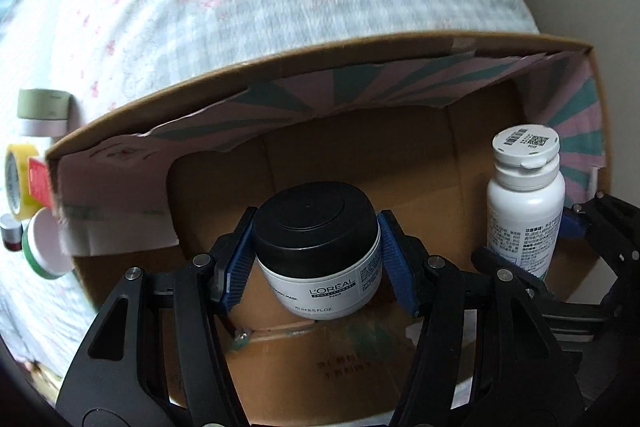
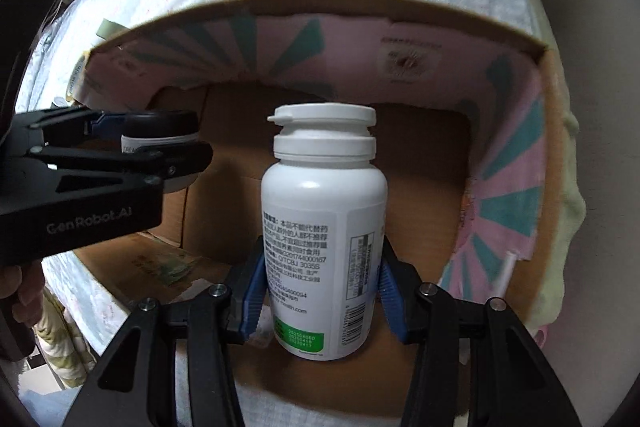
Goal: Organize rigid objects
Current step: 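Lower both items into the box and open both tools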
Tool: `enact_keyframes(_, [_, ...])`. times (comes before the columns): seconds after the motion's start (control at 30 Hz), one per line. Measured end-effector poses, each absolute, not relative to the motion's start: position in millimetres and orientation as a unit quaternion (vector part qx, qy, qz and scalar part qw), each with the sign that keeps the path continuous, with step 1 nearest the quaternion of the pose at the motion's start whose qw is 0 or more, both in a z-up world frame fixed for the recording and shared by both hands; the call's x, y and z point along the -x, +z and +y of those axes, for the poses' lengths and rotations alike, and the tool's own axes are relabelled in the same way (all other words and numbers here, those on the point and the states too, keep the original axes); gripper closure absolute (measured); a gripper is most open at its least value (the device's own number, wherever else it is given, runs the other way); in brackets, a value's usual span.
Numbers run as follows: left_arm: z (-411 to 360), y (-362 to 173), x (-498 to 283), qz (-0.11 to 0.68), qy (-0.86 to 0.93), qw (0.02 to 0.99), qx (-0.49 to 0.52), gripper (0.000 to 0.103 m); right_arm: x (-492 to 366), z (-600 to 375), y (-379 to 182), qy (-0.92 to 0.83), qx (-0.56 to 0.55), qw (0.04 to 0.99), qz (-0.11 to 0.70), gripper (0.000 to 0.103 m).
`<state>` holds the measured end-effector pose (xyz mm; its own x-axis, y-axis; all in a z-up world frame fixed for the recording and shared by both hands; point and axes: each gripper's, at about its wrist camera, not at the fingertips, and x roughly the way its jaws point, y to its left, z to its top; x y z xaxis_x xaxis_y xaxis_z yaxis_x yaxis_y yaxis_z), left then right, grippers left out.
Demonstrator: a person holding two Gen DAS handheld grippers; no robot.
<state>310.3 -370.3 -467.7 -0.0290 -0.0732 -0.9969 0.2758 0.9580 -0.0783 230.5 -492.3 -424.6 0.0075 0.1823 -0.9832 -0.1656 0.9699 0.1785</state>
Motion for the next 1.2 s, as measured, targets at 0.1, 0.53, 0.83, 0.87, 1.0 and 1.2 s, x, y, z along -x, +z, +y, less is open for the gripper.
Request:
enact_keyframes(0.1, [-373, -467, -310, 0.702, -0.135, 0.695, -0.077, 0.048, -230, -488, -425, 0.121, 0.01, 0.714, 0.69, 0.057])
enact_keyframes(0.53, [-362, -425, -312, 0.669, -0.131, 0.728, -0.08, 0.0, -196, -471, -403, 0.133, 0.027, 0.732, 0.667, 0.0])
enact_keyframes(0.83, [-349, -392, -297, 0.656, -0.129, 0.74, -0.077, 0.0, -204, -473, -377, 0.101, 0.034, 0.744, 0.66, 0.0])
enact_keyframes(0.87, [-347, -387, -294, 0.653, -0.13, 0.742, -0.076, 0.0, -206, -472, -372, 0.1, 0.034, 0.743, 0.661, 0.0])
enact_keyframes(1.0, [-341, -366, -286, 0.643, -0.136, 0.75, -0.075, 0.0, -204, -472, -358, 0.089, 0.031, 0.748, 0.657, 0.0])
enact_keyframes(1.2, [-331, -320, -270, 0.617, -0.143, 0.771, -0.068, 0.0, -196, -468, -316, 0.083, 0.018, 0.751, 0.655, 0.0])
